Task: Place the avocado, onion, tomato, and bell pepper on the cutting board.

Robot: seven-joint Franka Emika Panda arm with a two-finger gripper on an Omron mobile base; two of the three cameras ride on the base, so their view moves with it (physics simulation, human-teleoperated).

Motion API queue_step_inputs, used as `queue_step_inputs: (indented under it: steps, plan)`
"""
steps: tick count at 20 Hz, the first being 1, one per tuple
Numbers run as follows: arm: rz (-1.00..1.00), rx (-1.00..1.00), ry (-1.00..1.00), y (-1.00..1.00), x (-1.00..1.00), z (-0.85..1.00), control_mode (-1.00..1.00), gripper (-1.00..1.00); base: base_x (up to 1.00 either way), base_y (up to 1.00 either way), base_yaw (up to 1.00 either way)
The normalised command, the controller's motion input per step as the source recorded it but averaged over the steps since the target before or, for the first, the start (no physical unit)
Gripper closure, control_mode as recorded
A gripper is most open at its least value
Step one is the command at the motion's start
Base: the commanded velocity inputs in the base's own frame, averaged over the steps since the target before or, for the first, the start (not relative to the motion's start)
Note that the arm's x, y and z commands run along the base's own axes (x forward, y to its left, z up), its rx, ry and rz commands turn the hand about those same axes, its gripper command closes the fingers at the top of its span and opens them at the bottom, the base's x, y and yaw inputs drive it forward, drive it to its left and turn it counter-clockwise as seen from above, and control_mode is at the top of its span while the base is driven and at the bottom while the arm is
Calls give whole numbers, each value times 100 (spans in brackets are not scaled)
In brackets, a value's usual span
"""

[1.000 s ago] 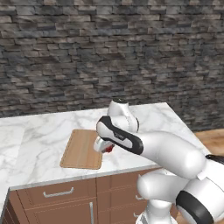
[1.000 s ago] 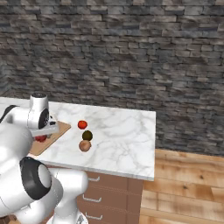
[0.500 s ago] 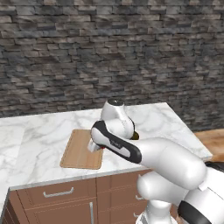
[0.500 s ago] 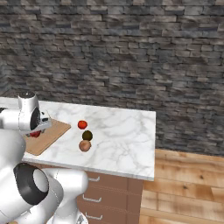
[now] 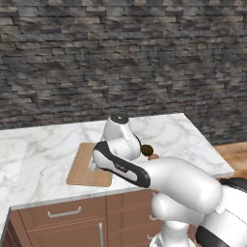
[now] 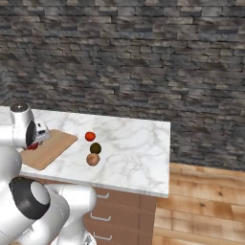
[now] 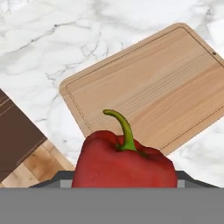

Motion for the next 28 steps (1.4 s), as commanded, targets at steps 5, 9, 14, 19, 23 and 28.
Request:
queue_step_inputs:
  steps: [5,9,14,19,23,28]
  plan:
    - [0,0,1,24,13,0,-100,100,0,0,0]
    - [0,-2,0,14,6,0,-100,100,0,0,0]
    - [0,-5,0,11,3,-3,-100,100,0,0,0]
    - [0,-5,0,11,9,-23,-100,100,0,0,0]
    - [0,-3,2,13,19,-23,-100,100,0,0,0]
    - [0,-1,5,16,20,-9,-100,100,0,0,0]
